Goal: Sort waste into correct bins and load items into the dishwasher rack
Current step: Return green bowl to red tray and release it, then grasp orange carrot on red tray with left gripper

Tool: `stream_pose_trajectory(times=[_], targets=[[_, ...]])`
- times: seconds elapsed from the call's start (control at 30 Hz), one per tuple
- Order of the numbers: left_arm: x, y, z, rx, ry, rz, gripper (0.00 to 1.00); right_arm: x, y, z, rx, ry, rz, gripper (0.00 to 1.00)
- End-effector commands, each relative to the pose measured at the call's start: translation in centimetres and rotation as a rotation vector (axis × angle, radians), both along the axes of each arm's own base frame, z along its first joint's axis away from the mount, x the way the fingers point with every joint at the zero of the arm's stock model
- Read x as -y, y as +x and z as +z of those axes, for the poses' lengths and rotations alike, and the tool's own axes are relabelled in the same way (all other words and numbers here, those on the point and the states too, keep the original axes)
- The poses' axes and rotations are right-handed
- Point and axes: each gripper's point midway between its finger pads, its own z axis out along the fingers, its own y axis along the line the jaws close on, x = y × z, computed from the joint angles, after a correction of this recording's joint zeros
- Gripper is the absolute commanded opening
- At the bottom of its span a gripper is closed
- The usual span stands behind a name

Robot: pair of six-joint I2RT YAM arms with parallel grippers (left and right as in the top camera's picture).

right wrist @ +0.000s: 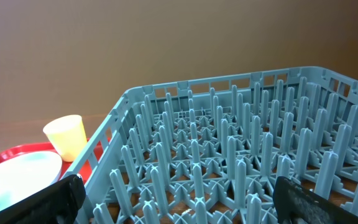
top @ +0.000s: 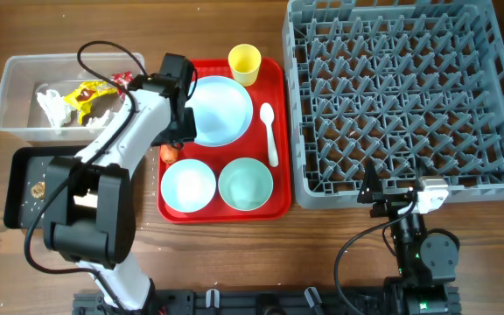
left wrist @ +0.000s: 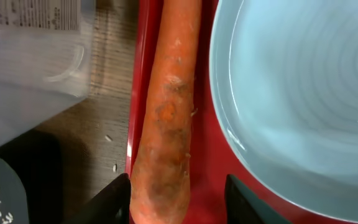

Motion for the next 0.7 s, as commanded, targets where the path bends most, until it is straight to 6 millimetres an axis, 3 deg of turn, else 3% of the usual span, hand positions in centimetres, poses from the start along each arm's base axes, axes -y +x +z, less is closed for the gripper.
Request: stream_pose_trajectory(times=[0.0, 0.2, 0.67], targets=[[-0.6, 0.9, 0.0, 0.020, 0.019, -0.008, 0.49, 0.1, 0.0, 0.1, 0.006, 0.007, -0.009, 1.00], [-0.9, 0.5, -0.7, 0.014, 0.024, -0.013, 0.48, 0.1, 0.0, 0.1, 0.006, 0.007, -0.009, 1.00], [-1.5, -1.3, -4.3, -0.002, 0.037, -0.025, 0.45, 0.1, 0.0, 0.1, 0.006, 0.007, -0.009, 1.00]])
